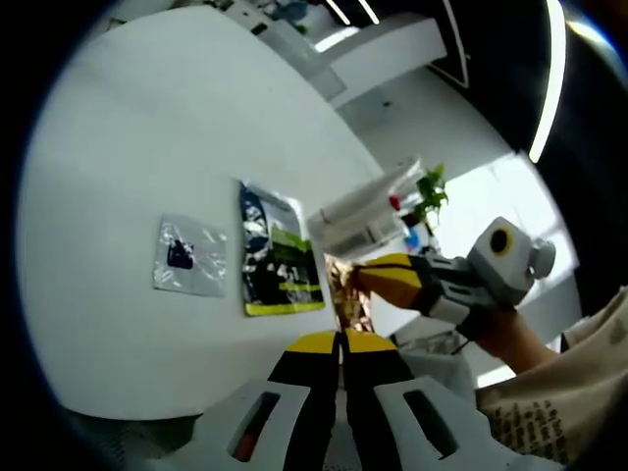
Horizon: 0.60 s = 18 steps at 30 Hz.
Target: Arrange the skincare products in the storage area until every visible bottle or jar stands upright without overlapping.
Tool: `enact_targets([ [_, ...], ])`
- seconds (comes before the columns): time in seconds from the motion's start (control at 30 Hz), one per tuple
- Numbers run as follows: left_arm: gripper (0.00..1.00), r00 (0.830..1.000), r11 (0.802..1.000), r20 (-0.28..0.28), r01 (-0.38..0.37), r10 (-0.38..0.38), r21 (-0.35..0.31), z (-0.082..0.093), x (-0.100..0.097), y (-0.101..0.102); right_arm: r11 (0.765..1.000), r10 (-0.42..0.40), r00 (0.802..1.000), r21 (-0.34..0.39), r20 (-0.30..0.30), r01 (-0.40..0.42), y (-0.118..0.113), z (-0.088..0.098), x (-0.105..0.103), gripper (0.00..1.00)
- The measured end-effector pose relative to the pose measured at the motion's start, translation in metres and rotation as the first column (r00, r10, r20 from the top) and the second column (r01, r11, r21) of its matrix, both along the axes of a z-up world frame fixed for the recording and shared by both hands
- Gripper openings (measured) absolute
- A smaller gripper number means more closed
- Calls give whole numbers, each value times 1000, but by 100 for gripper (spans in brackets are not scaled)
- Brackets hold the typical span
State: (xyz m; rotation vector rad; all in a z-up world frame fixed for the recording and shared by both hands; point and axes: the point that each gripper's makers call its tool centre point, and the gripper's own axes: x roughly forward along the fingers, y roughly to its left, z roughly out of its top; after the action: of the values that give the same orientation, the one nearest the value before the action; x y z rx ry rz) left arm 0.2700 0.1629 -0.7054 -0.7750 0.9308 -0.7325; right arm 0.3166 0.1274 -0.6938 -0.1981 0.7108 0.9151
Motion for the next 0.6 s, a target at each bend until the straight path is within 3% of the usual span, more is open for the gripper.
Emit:
enact_targets([
  [0.6,0,998,998,-18,-55,56,28,-12,25,23,999,41,999,12,-4,-41,26,-16,27,2],
])
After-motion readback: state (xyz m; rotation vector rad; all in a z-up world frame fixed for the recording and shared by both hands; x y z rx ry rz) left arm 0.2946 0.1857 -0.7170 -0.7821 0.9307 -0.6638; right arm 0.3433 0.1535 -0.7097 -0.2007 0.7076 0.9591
